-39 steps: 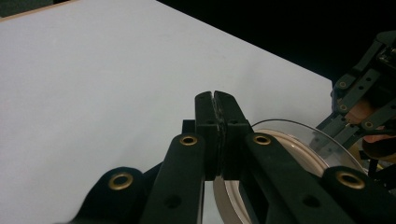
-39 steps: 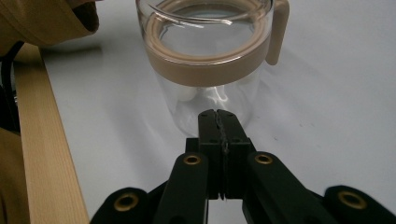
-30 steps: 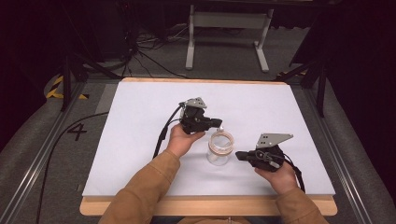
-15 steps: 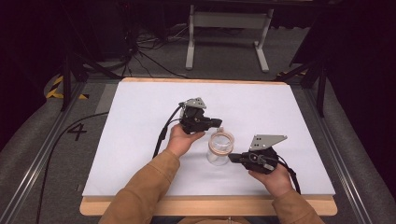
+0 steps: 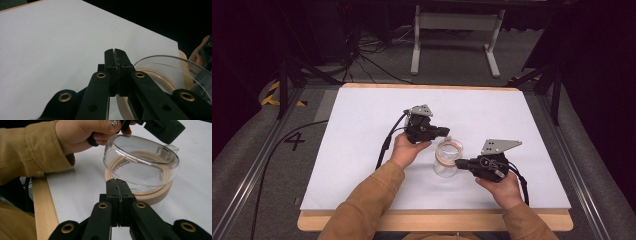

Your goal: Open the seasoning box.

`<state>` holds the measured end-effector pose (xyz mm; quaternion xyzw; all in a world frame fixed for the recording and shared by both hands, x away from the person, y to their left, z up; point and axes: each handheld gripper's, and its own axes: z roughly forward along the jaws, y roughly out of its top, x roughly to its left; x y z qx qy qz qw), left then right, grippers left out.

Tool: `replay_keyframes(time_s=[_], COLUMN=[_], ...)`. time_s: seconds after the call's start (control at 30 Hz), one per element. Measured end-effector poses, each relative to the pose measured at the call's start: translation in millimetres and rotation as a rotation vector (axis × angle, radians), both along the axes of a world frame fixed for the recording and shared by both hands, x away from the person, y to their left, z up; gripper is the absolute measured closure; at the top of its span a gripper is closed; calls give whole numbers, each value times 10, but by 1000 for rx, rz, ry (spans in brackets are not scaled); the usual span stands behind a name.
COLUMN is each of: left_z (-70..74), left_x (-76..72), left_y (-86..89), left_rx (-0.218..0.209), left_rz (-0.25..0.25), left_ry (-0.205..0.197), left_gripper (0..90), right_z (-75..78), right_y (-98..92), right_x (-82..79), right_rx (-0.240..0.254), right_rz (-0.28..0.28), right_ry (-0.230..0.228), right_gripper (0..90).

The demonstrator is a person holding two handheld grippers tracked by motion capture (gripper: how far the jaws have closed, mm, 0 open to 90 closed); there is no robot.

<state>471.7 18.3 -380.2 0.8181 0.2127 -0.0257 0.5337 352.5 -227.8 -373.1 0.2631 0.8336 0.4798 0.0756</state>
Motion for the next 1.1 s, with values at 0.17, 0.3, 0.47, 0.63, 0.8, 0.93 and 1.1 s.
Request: replay_keyframes(time_s=[0.17, 0.3, 0.47, 0.63, 0.8, 0.93, 1.1], left_z=[-12, 41, 142, 200, 247, 262, 258], left_x=[21, 8, -81, -163, -272, -350, -415], left_y=[30, 118, 251, 356, 464, 558, 675], left_rx=[-2, -33, -31, -31, -5, 5, 18], left_rz=[13, 36, 58, 69, 84, 93, 112], left_ry=[7, 5, -30, -48, -69, -78, -75], left_gripper=[845, 841, 841, 841, 839, 832, 833], right_z=[-8, 9, 43, 68, 119, 165, 200], right_y=[-8, -17, -17, -3, 15, 29, 23], right_x=[10, 4, 27, 51, 94, 159, 238], right_rx=[7, 16, 31, 38, 55, 72, 88], right_rz=[-3, -3, 3, 9, 18, 31, 33], right_ry=[-1, -10, -27, -41, -68, -89, -98], right_gripper=[894, 894, 894, 895, 894, 895, 894])
